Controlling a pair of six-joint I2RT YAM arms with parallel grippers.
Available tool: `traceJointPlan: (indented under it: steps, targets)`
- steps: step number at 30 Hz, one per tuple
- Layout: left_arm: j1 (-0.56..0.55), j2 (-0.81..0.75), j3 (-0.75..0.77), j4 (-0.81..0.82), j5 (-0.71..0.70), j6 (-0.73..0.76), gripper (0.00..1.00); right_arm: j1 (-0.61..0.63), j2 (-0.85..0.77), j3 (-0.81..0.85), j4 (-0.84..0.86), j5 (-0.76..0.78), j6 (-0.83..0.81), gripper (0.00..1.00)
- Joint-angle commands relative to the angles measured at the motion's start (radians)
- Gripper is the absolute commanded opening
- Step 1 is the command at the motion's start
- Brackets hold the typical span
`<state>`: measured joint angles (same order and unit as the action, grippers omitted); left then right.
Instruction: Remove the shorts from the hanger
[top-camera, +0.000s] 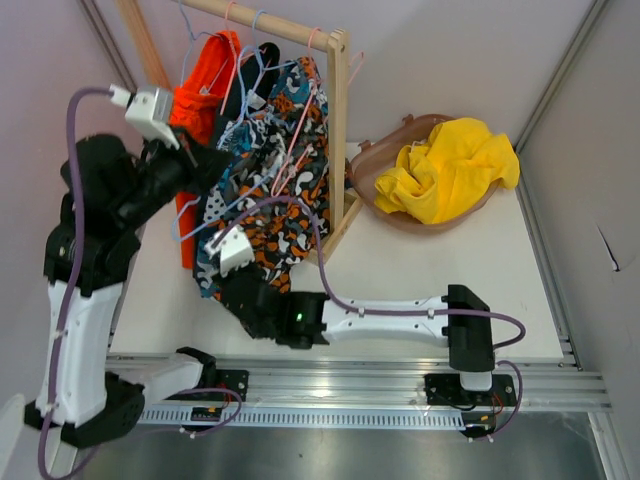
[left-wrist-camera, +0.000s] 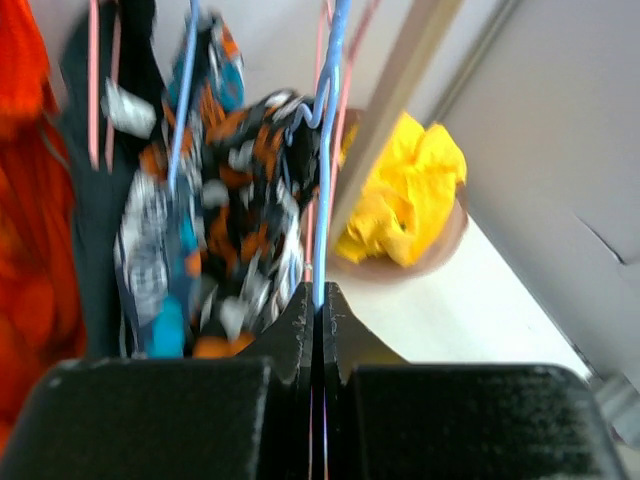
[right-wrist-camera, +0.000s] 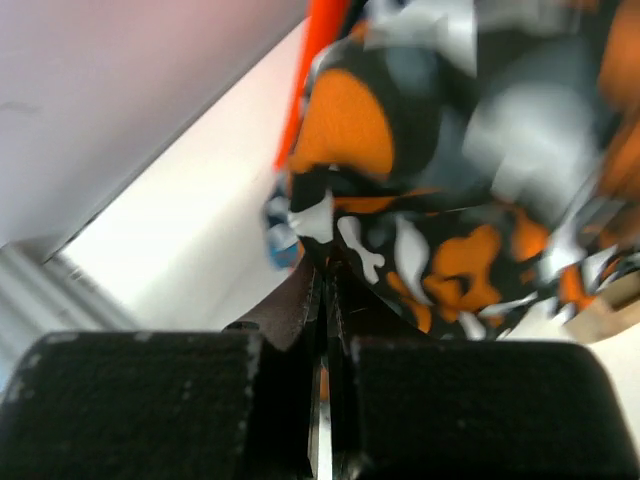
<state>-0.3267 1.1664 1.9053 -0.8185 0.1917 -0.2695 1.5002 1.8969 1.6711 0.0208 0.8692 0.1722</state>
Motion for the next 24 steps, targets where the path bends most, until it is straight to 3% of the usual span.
traceJointPlan:
  steps: [1,6,9,14,16,20,24]
  targets:
    - [0.002,-0.161,-0.144,0.101,0.061,-0.080,0.00,-0.139,-0.116,0.038,0.080,-0.018,-0.097,0.00]
    - [0.000,-0.252,-0.216,0.012,-0.004,-0.056,0.00,-0.227,-0.150,0.151,0.007,-0.073,-0.115,0.00]
    - [0.000,-0.226,-0.139,-0.034,-0.095,-0.004,0.00,-0.164,-0.200,0.116,-0.016,-0.159,-0.096,0.00]
    - [0.000,-0.120,-0.029,-0.031,-0.147,0.036,0.00,0.038,-0.289,-0.103,-0.077,-0.545,-0.061,0.00]
    - [0.000,-0.088,0.027,-0.025,-0.150,0.039,0.00,0.071,-0.324,-0.166,-0.105,-0.605,-0.025,0.00]
    - [0.000,-0.051,0.052,0.007,-0.152,0.033,0.00,0.107,-0.511,-0.229,-0.218,-0.529,-0.007,0.00]
    - [0.000,-0.054,0.026,0.021,-0.155,0.030,0.00,0.072,-0.741,-0.284,-0.216,-0.408,-0.077,0.00]
